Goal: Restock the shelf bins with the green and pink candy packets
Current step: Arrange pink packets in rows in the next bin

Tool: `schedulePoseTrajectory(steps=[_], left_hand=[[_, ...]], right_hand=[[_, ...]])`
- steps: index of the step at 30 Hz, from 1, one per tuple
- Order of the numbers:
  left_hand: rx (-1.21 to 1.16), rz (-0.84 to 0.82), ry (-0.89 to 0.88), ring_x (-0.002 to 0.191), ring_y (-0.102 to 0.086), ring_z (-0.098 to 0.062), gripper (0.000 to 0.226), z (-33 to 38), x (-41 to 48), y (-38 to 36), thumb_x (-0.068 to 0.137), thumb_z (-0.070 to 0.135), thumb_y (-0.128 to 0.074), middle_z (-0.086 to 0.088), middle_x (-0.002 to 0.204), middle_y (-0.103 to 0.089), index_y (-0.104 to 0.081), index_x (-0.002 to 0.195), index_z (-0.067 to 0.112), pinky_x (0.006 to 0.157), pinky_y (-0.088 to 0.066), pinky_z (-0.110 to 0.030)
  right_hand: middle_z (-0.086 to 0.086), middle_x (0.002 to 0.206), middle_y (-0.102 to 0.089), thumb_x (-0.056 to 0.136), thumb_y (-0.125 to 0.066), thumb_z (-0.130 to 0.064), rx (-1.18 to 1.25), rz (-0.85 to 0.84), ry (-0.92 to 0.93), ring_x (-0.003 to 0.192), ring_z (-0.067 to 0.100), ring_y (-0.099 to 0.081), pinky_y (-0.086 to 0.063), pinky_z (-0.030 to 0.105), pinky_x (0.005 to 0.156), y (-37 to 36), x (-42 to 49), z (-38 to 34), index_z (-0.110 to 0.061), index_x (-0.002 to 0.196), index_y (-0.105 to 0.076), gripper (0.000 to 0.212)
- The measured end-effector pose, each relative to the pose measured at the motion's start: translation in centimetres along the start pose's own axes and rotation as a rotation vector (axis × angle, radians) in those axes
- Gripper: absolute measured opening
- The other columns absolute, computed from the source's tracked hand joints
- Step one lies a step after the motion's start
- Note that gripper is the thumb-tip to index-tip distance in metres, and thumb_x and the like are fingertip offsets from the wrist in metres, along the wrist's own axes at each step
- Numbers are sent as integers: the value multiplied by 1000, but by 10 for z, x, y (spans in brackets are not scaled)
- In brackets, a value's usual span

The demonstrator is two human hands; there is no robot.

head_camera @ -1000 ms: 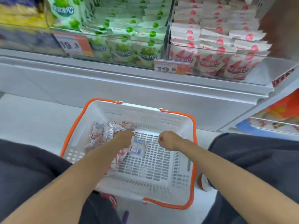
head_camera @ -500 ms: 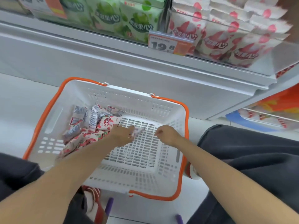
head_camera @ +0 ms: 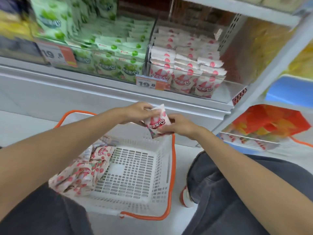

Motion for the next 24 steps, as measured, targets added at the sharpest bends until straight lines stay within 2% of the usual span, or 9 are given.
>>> schedulePoseTrajectory(steps=[2,5,7,10,13,15,18,21,24], left_hand=[[-170,-32,-19,101,-70,-23,37,12,-5,2,90,32,-68,-7,110,-73,-62,119,11,86,-58,-32],[-272,8,-72,90,-72,-16,32,29,-10,0,84,9,-73,-2,101,-75,-63,115,9,75,-59,-26],[-97,146,-139,83,-72,-15,30,44,-10,5,79,5,-78,-1,91,-75,-68,107,6,72,-59,-27],[251,313,-292,84,-71,-24,31,82,-11,15,68,11,-88,-8,86,-74,-70,91,3,77,-58,-38],[543,386,-406,58,-51,-14,41,126,-14,19,61,27,-93,-1,64,-60,-55,67,11,54,-39,-25],[628,381,-462,56,-43,-12,43,148,-12,17,61,29,-93,0,60,-55,-55,65,9,52,-33,-25],[636,378,-508,56,-42,-13,43,171,-6,14,62,28,-91,-5,62,-56,-61,71,-1,54,-32,-28],[418,356,-562,72,-64,-14,34,193,3,20,70,24,-87,1,85,-70,-70,92,5,65,-54,-29],[199,430,-566,94,-64,-7,51,209,26,36,79,29,-80,7,110,-63,-58,124,20,76,-54,-24]], right_hand=[[5,94,-73,83,-76,-15,161,109,43,84,15,-70,-57,25,79,13,-8,-6,-6,102,-68,22],[6,101,-74,81,-78,-22,230,207,67,93,22,-70,-57,30,85,24,-17,-9,-8,109,-67,32],[3,106,-71,75,-84,-25,163,221,86,97,19,-67,-56,29,83,29,-26,-19,-13,117,-61,50],[-8,117,-60,61,-91,-35,-22,320,183,99,4,-60,-50,18,79,54,-36,-45,-22,132,-42,87],[-9,122,-55,62,-91,-28,-89,401,313,91,-2,-60,-47,14,80,90,-47,-78,-29,142,-33,99],[-3,114,-59,64,-88,-26,-216,391,355,98,6,-60,-49,23,86,107,-51,-98,-26,134,-47,81],[0,79,-63,71,-83,-27,-556,318,346,69,14,-55,-45,34,64,121,-50,-127,-14,92,-70,28],[0,61,-60,74,-82,-32,-547,362,339,55,12,-53,-41,30,54,157,-50,-141,-11,79,-70,25],[8,73,-70,76,-82,-27,-282,558,346,66,15,-65,-52,34,66,214,-45,-136,-8,85,-72,24]])
Point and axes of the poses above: each hand's wrist, its own x-axis towards the middle knuckle, its own y-axis out of the back of the hand, z = x × y, the point moved 5 cm from there along x, towards the middle knuckle
